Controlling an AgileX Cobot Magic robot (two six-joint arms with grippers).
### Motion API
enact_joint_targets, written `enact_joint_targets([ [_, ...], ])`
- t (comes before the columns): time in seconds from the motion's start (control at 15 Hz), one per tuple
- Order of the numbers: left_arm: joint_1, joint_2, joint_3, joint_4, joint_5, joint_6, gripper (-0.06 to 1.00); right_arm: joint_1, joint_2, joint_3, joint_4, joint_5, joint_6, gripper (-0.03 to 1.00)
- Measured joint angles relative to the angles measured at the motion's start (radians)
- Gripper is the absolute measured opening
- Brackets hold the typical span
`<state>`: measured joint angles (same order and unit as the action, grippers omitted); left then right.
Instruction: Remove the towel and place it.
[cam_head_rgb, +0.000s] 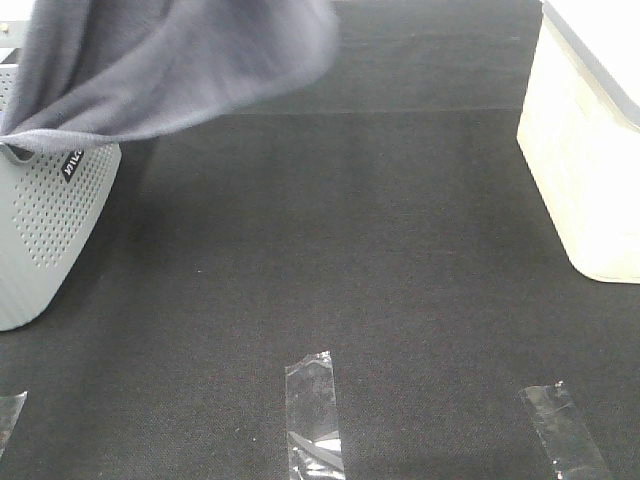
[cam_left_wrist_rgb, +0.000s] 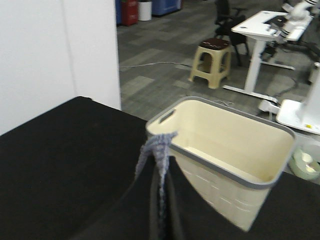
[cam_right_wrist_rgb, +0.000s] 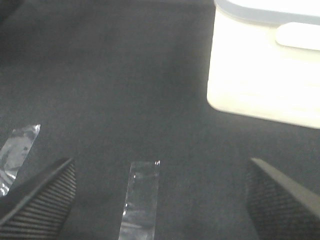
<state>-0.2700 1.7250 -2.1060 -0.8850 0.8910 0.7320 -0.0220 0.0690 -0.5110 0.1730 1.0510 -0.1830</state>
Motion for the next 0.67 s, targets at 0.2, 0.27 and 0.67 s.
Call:
enact_joint_targets([
  [0.2,-0.125,0.0,0.0,0.0,0.1,0.039,0.0,0.0,0.036,0.0,0.019,-0.006,0.001,0.84],
  [0.27,-0.156,0.0,0.0,-0.001,0.124,0.047,0.0,0.0,0.036,0.0,0.044,-0.011,0.001,0.84],
  [0.67,-0.247,0.0,0.0,-0.002,0.208,0.058,0.0,0.0,0.199,0.0,0.396,-0.165,-0.264,0.83],
])
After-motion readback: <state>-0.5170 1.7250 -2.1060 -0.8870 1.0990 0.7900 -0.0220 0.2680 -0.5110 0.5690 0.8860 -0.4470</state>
